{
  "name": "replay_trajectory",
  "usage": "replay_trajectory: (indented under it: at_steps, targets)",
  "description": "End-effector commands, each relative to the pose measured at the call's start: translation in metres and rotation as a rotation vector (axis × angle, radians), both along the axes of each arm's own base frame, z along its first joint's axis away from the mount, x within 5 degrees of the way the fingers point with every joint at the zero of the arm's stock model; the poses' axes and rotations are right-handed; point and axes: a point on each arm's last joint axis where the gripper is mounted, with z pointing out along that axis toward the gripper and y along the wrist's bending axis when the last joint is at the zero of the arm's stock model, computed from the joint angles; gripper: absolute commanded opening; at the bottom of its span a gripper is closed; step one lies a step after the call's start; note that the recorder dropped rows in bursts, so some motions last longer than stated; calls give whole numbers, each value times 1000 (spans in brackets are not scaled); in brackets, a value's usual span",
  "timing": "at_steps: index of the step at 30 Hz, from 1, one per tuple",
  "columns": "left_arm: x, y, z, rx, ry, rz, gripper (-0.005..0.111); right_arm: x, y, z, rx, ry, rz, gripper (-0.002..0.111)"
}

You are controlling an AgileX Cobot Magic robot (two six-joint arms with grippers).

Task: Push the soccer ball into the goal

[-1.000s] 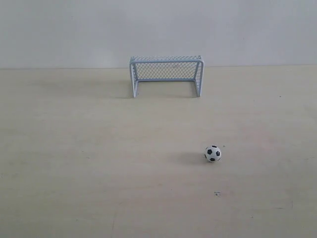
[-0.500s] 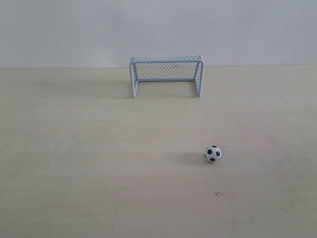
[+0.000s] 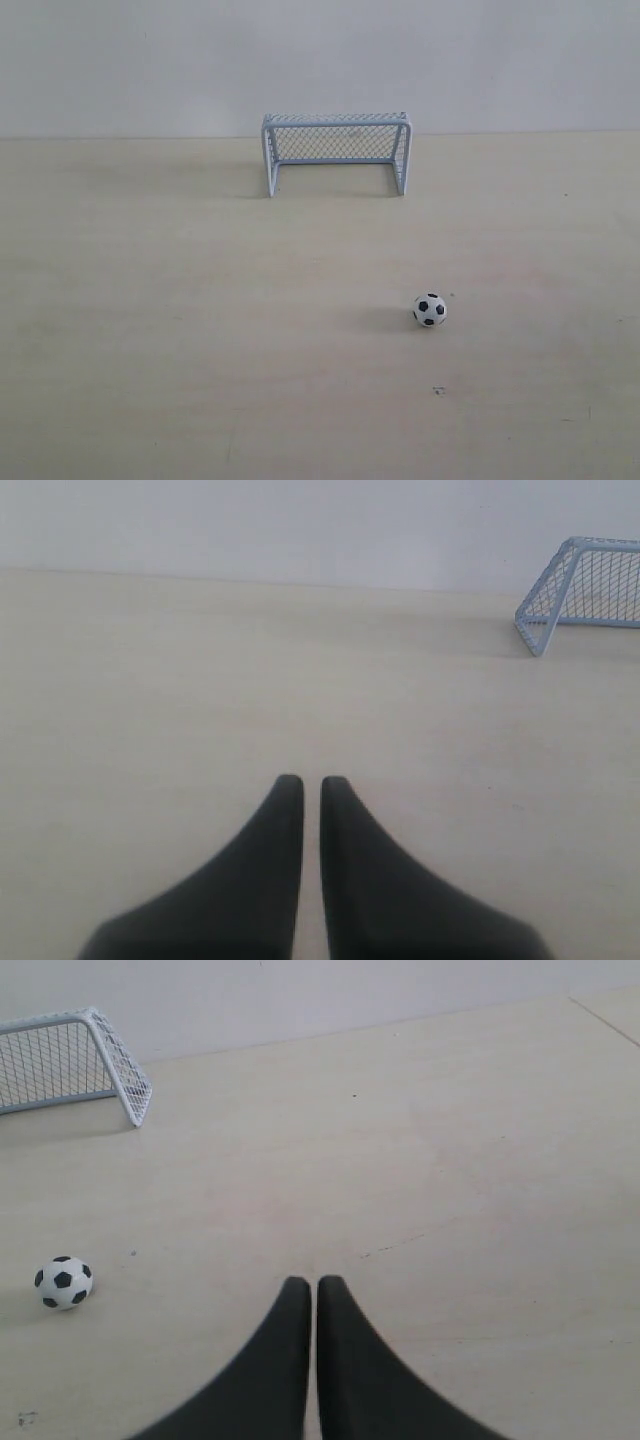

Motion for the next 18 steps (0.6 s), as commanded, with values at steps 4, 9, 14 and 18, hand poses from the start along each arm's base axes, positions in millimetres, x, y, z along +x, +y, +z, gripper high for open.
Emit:
replay_trajectory:
  at_steps: [4,9,14,18]
  targets:
    - [0,0,2,-2,-17,2,6,0,0,1,-19,-6,0,0]
    - [0,0,2,-2,-17,2,6,-3,0,37,7,-113,0,0]
    - [0,0,2,-2,-17,2,6,-16,-1,92,42,-261,0,0]
    - [0,0,2,-2,-17,2,6,-33,-1,133,84,-378,7,0]
